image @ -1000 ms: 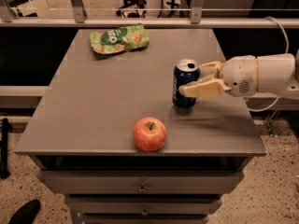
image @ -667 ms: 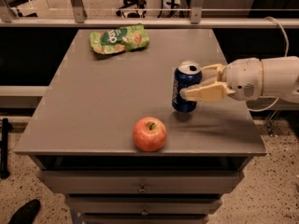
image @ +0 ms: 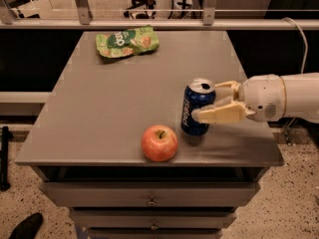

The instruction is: Move pepsi can near apple

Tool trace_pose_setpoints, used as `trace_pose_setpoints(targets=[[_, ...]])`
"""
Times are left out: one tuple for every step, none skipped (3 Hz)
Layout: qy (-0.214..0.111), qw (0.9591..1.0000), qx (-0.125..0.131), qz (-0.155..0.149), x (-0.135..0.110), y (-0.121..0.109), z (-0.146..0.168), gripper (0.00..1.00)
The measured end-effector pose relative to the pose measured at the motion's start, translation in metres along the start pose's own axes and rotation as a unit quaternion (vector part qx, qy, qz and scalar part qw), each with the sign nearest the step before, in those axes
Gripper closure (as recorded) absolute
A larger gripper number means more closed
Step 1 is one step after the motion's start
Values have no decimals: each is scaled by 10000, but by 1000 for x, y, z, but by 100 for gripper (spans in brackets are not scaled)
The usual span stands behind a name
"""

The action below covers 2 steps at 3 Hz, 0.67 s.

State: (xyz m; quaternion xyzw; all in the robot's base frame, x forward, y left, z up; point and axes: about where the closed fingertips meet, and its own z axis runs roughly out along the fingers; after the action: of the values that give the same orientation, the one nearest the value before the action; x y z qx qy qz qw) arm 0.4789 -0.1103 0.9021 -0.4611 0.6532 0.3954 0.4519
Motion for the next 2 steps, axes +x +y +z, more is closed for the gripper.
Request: trace_pose_setpoints(targets=[[25, 9998, -209, -13, 7, 16, 5, 85], [54, 9993, -352, -80, 11, 24, 11, 62]])
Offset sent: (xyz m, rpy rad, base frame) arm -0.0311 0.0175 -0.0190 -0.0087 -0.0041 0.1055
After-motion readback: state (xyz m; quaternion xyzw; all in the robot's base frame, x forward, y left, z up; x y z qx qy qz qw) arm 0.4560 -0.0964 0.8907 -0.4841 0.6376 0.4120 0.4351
